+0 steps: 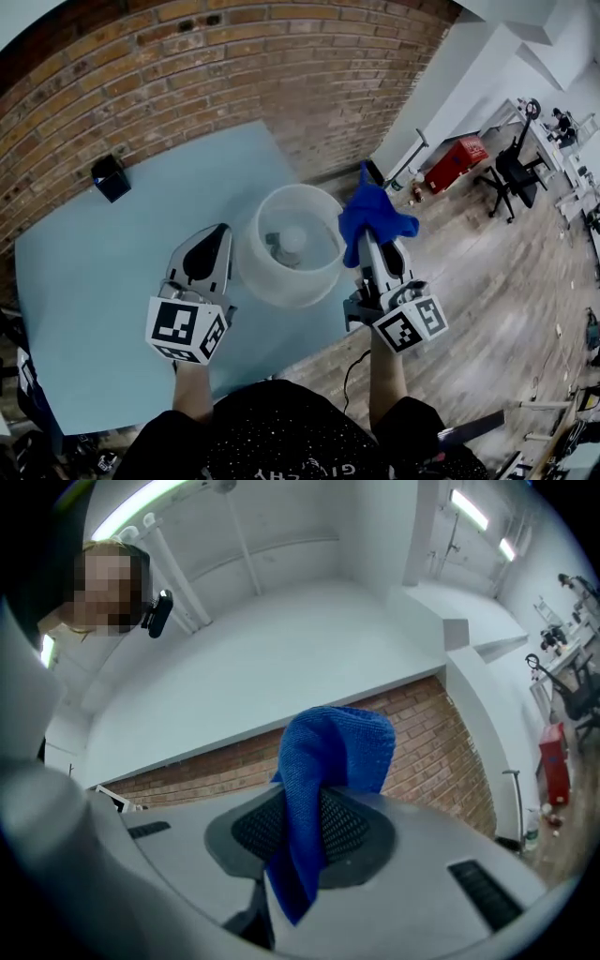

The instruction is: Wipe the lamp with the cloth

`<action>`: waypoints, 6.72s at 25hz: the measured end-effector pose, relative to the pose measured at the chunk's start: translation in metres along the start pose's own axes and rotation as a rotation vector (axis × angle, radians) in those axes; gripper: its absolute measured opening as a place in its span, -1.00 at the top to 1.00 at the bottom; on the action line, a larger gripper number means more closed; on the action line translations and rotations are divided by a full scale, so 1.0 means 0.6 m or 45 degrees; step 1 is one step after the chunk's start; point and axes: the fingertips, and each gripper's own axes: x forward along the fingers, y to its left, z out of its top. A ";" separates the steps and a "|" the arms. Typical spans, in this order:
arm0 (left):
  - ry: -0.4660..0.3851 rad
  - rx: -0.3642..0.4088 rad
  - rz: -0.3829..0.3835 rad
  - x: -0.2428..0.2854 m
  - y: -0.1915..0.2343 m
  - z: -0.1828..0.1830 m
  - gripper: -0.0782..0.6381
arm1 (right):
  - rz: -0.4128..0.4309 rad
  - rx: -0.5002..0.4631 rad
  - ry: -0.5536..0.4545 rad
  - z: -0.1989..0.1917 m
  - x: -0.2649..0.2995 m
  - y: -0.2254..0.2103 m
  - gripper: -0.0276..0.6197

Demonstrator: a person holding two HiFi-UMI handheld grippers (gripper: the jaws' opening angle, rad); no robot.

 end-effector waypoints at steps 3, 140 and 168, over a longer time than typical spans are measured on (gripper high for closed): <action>0.035 0.011 0.020 0.012 0.013 -0.020 0.76 | -0.044 0.050 0.039 -0.042 0.002 -0.028 0.69; 0.119 -0.010 -0.338 -0.107 0.017 -0.009 0.76 | 0.164 -0.411 0.495 0.011 0.146 0.292 0.69; 0.238 -0.093 -0.441 -0.198 0.097 -0.117 0.76 | -0.319 -0.242 0.680 -0.391 0.057 0.280 0.68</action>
